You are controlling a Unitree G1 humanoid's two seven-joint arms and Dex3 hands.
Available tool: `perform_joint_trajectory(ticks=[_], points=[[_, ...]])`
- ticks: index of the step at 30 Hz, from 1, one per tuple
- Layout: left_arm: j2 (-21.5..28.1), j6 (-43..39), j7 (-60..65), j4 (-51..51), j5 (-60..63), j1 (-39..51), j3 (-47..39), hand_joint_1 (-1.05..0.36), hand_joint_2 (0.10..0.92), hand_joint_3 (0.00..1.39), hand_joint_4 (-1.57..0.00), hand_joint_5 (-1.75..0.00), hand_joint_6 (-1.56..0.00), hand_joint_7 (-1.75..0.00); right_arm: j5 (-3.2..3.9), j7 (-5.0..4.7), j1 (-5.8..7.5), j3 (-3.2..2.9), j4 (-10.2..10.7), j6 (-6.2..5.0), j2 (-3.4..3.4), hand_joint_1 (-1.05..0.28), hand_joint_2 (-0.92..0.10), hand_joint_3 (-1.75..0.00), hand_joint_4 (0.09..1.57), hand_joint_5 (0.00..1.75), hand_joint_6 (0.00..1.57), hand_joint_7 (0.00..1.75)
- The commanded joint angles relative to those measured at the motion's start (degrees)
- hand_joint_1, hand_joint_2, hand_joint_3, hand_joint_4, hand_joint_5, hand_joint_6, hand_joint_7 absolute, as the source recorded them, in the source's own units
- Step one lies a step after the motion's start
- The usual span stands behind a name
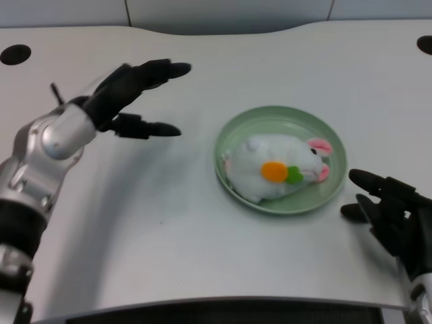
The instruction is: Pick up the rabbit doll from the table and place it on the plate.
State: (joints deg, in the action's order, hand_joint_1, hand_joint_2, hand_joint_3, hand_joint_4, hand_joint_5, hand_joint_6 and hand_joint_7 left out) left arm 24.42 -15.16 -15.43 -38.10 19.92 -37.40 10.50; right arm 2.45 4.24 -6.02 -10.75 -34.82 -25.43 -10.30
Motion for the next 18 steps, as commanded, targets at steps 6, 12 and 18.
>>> perform_joint_trajectory(ticks=[6,12,18], points=[[1.8,1.0,1.3,9.6,-2.8,12.3,-3.9,-0.41,0.921,0.04,-0.14,-0.62,-0.37,-0.02,0.25,-0.20,-0.01,0.04,-0.2,0.27,-0.09,-0.42,-0.92,-0.18,0.79,0.72,0.98,0.01],[0.5,0.1,4.9,13.2,-3.7,20.1,-5.9,-0.38,0.921,0.09,-0.17,-0.71,-0.44,-0.04,0.65,0.04,-0.03,0.02,0.1,0.71,0.10,-0.42,-0.92,-0.18,0.80,0.72,0.98,0.01],[-1.4,0.1,9.5,14.6,-4.2,23.5,-7.4,-0.33,0.921,0.09,-0.28,-1.11,-0.63,-0.15,0.57,0.36,-0.31,-0.06,-0.5,-0.09,-0.31,-0.41,-0.92,-0.19,0.81,0.73,0.98,0.01]])
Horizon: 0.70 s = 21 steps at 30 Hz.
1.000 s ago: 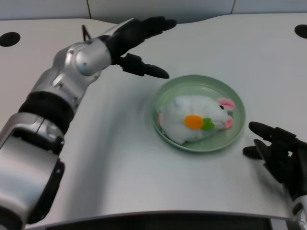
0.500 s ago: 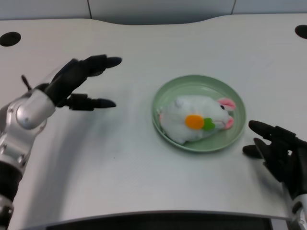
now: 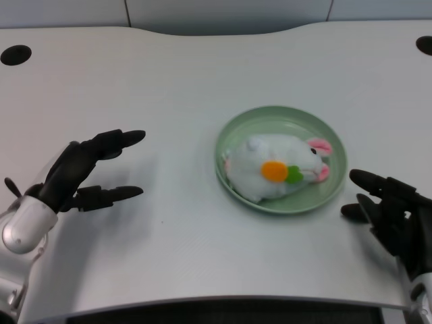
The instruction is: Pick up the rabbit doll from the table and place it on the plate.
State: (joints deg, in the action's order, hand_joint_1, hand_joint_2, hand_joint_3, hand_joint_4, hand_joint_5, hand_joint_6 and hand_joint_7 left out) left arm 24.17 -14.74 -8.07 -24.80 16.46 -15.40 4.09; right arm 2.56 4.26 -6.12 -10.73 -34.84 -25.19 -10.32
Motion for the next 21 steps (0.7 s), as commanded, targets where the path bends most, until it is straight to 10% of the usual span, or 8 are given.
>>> perform_joint_trajectory(ticks=[1,6,14,21], points=[[-1.5,0.0,2.8,1.7,-0.9,1.9,-1.3,-0.34,0.921,0.10,-0.31,-1.18,-0.65,-0.19,0.60,0.50,-0.31,-0.17,-0.7,-0.41,-0.32,-0.41,-0.92,-0.19,0.81,0.73,0.98,0.01],[-2.7,-1.5,6.0,2.3,-0.8,3.6,-2.1,-0.35,0.921,0.16,-0.45,-1.34,-0.44,-0.92,0.50,0.07,-0.38,-0.24,-0.1,0.77,-0.23,-0.42,-0.92,-0.19,0.81,0.73,0.98,0.01],[-3.5,-0.7,5.8,2.7,-2.3,5.3,-2.7,-0.36,0.921,0.22,-0.49,-1.35,-0.53,-0.99,-0.46,-0.67,-0.77,0.02,-0.8,0.43,-0.39,-0.42,-0.92,-0.19,0.81,0.73,0.98,0.01],[-3.9,0.9,5.2,2.7,-2.4,4.9,-2.7,-0.37,0.921,0.21,-0.51,-1.31,-0.56,-0.92,0.26,0.04,-1.13,-0.18,-1.5,0.02,-0.46,-0.42,-0.92,-0.19,0.81,0.73,0.98,0.01]])
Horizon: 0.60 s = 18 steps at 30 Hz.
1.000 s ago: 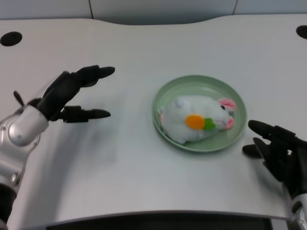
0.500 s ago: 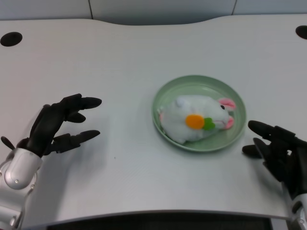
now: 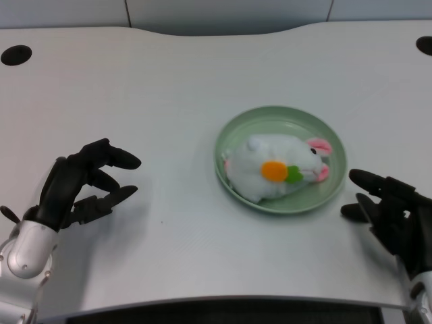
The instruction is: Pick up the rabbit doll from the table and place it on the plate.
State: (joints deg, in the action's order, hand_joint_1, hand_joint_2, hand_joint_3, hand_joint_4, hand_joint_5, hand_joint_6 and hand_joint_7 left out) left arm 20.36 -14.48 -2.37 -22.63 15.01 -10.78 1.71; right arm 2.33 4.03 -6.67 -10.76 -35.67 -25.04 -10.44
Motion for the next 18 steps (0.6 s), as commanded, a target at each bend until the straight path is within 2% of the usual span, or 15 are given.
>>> perform_joint_trajectory(ticks=[1,3,6,9,12,14,18], points=[[-0.1,0.8,-0.5,0.5,-0.9,0.3,-0.3,-0.36,0.921,0.21,-0.51,-1.31,-0.56,-0.92,0.67,0.43,-0.68,-0.21,-1.0,-0.38,-0.32,-0.42,-0.92,-0.19,0.81,0.73,0.98,0.01],[-0.1,0.9,-0.6,0.6,-0.9,0.3,-0.3,-0.36,0.921,0.21,-0.51,-1.31,-0.56,-0.92,1.00,0.73,-0.78,-0.30,-1.1,-0.43,-0.27,-0.42,-0.92,-0.19,0.81,0.73,0.98,0.01],[0.0,1.3,-0.5,0.6,-0.5,0.2,-0.1,-0.36,0.921,0.20,-0.51,-1.32,-0.57,-0.92,1.01,0.80,-0.71,-0.31,-0.8,-0.17,-0.25,-0.42,-0.92,-0.19,0.82,0.74,0.98,0.01],[0.0,2.0,-0.4,0.8,-0.3,0.2,-0.1,-0.36,0.921,0.20,-0.51,-1.32,-0.57,-0.91,-0.22,-0.25,-0.49,0.05,-0.2,-0.17,-0.41,-0.42,-0.92,-0.19,0.81,0.73,0.98,0.01],[0.3,1.6,-0.4,0.6,-0.2,0.2,-0.1,-0.37,0.921,0.20,-0.52,-1.32,-0.57,-0.91,0.58,0.39,-0.48,-0.14,-0.1,0.08,-0.17,-0.42,-0.92,-0.19,0.81,0.73,0.98,0.01],[0.2,2.0,-0.5,0.7,-0.5,0.2,-0.2,-0.38,0.921,0.21,-0.52,-1.32,-0.57,-0.91,0.43,0.27,-0.47,-0.07,-0.2,0.09,-0.27,-0.41,-0.92,-0.19,0.81,0.73,0.98,0.01],[0.1,2.5,-0.9,0.8,-1.0,0.2,-0.4,-0.38,0.921,0.22,-0.51,-1.35,-0.57,-0.91,0.60,0.40,-0.56,-0.11,-0.4,0.06,-0.21,-0.41,-0.92,-0.19,0.80,0.73,0.98,0.01]])
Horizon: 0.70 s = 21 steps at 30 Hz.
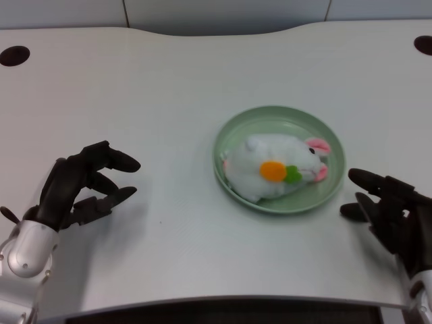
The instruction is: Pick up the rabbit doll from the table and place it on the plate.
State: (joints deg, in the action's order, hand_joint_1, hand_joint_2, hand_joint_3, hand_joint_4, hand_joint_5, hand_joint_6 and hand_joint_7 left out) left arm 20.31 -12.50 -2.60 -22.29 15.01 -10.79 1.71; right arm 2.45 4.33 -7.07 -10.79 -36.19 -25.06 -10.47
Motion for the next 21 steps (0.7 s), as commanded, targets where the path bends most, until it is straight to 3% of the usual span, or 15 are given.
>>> perform_joint_trajectory(ticks=[1,4,7,10,17,21], points=[[0.1,0.5,-0.7,0.4,-1.1,0.2,-0.5,-0.37,0.921,0.23,-0.51,-1.35,-0.57,-0.91,0.51,0.04,-0.24,-0.12,0.0,0.18,-0.15,-0.41,-0.92,-0.19,0.80,0.73,0.98,0.01],[0.1,0.0,-0.6,0.1,-1.5,0.2,-0.7,-0.36,0.921,0.22,-0.50,-1.34,-0.57,-0.90,0.61,0.21,-0.38,-0.19,-0.3,-0.01,-0.24,-0.42,-0.92,-0.18,0.81,0.73,0.98,0.01],[0.2,-0.1,-0.7,0.0,-1.7,0.1,-0.7,-0.36,0.921,0.22,-0.50,-1.32,-0.57,-0.89,0.14,-0.08,-0.38,-0.09,-0.5,-0.41,-0.44,-0.42,-0.92,-0.18,0.81,0.74,0.98,0.01],[0.2,0.5,-0.9,0.5,-1.7,0.2,-0.7,-0.36,0.921,0.23,-0.50,-1.32,-0.57,-0.88,0.17,-0.02,-0.46,-0.15,-0.7,-0.55,-0.53,-0.42,-0.92,-0.18,0.81,0.73,0.98,0.01],[0.5,0.6,-1.0,0.6,-1.3,0.3,-0.4,-0.36,0.921,0.23,-0.51,-1.33,-0.58,-0.89,0.10,-0.34,-0.09,0.02,0.4,0.37,-0.48,-0.42,-0.92,-0.19,0.81,0.73,0.99,0.01],[0.5,0.9,-1.1,0.9,-1.2,0.4,-0.2,-0.37,0.921,0.23,-0.50,-1.35,-0.57,-0.89,0.03,-0.40,-0.03,0.12,0.4,0.18,-0.47,-0.41,-0.92,-0.19,0.81,0.72,0.98,0.01]])
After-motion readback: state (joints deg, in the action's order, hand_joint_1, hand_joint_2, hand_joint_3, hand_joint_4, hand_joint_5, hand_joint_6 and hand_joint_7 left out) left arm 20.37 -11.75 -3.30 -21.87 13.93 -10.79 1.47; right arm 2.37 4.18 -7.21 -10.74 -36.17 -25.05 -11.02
